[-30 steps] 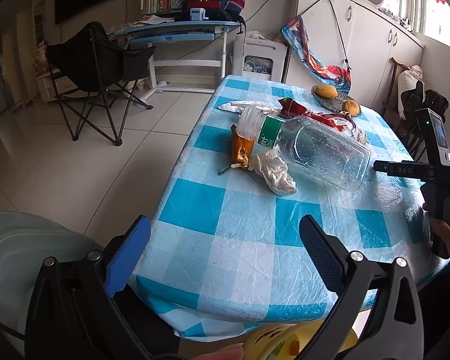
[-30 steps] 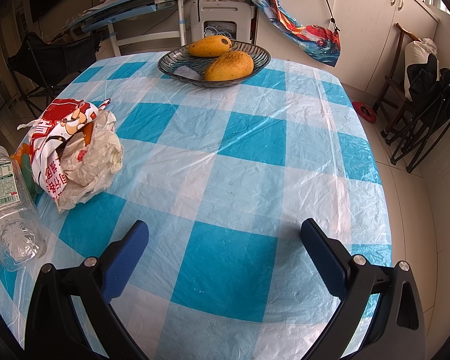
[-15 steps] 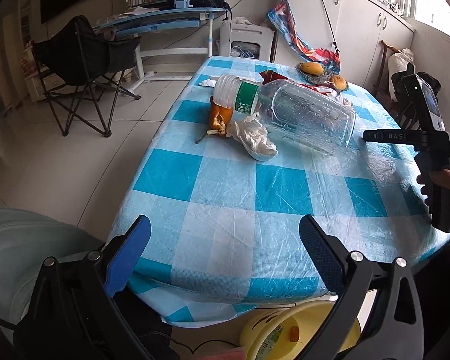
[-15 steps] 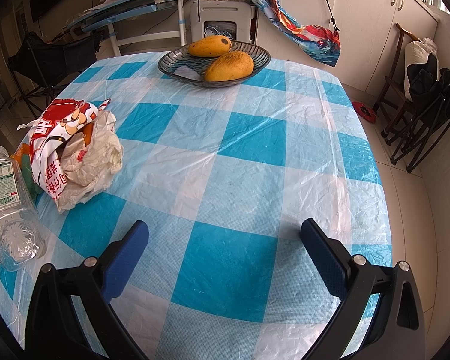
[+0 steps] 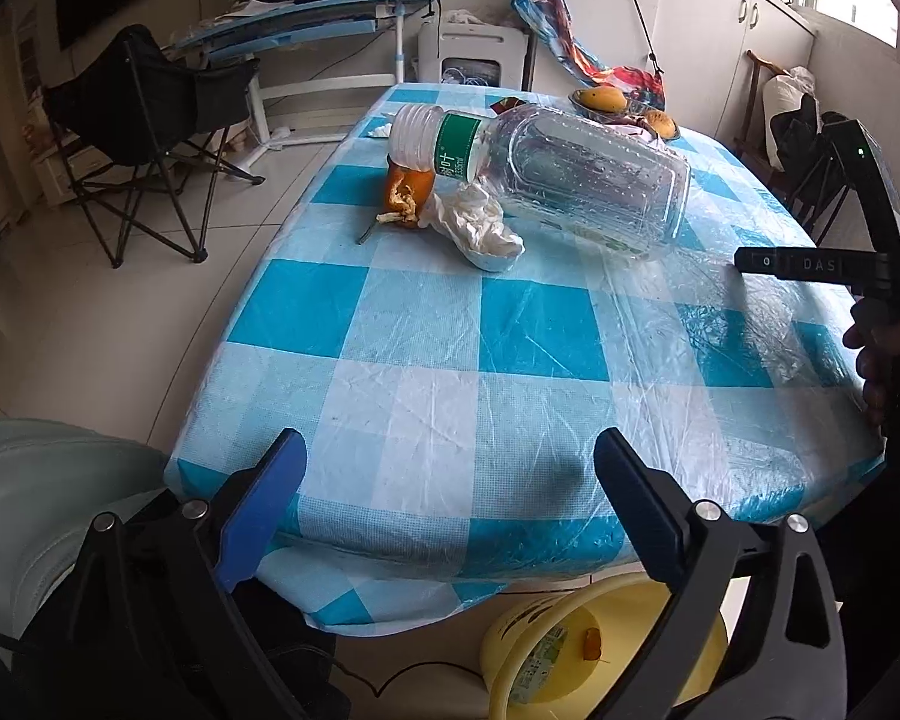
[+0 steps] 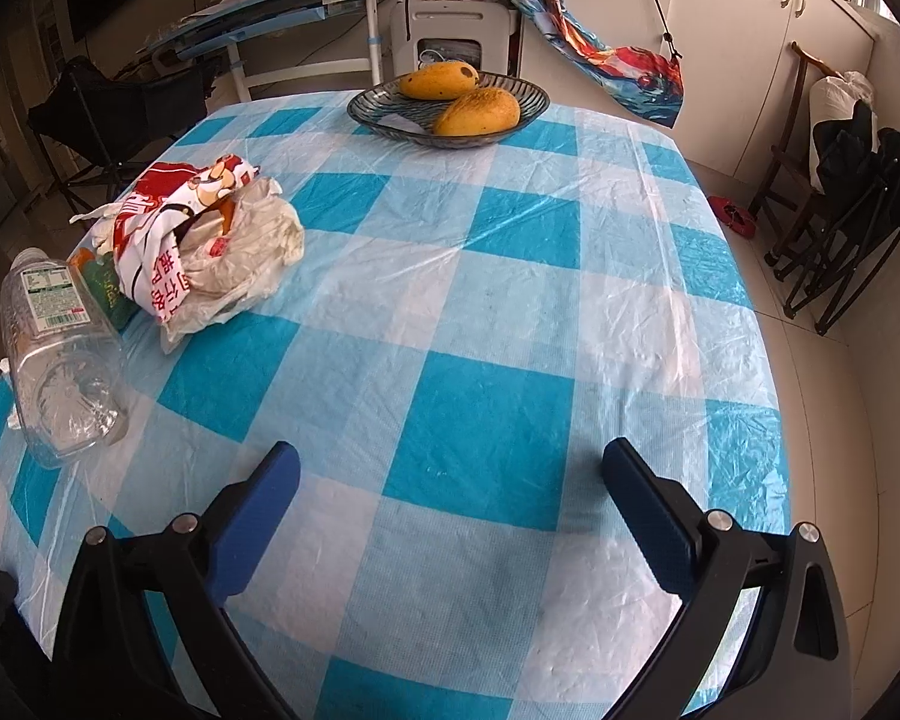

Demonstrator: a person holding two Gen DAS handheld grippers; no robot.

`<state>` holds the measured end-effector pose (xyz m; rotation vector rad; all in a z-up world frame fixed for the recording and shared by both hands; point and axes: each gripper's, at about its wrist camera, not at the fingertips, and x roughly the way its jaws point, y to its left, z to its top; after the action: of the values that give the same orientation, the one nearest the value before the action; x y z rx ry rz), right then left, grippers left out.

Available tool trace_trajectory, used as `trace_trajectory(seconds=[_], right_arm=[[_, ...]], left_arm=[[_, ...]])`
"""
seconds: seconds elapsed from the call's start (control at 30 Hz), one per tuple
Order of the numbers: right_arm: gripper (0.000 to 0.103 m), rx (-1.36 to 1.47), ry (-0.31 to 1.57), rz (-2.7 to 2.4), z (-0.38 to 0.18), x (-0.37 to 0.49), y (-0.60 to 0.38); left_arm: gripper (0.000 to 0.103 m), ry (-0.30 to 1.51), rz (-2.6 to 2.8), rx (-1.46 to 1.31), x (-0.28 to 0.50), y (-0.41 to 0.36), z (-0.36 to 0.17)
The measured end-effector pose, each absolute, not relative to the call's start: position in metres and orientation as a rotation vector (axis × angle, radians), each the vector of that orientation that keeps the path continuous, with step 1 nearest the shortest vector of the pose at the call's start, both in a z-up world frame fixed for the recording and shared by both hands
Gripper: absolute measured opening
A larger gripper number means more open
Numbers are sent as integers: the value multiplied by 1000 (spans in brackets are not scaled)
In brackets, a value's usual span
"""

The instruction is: Collect trash

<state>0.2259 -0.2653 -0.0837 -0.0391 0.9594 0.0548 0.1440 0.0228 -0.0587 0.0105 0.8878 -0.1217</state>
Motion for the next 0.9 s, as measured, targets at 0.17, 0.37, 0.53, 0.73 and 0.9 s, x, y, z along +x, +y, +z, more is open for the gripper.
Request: trace_trajectory(seconds=[0.17, 0.37, 0.53, 0.73, 0.9], right_arm=[[97, 12, 829, 100, -67, 192, -275], [97, 28, 713, 224, -52, 175, -263], [97, -17, 684, 311, -47, 174, -240], [97, -72, 629, 397, -36, 169, -220], [94, -192, 599, 534, -22, 177, -195]], left_arm=[[80, 859, -160, -95, 147, 35, -52], [80, 778, -158, -145, 151, 37, -40], [81, 803, -126, -216, 182, 44, -29], [80, 885, -81, -176, 235, 34, -35], [74, 872, -24, -217, 245, 49, -40]])
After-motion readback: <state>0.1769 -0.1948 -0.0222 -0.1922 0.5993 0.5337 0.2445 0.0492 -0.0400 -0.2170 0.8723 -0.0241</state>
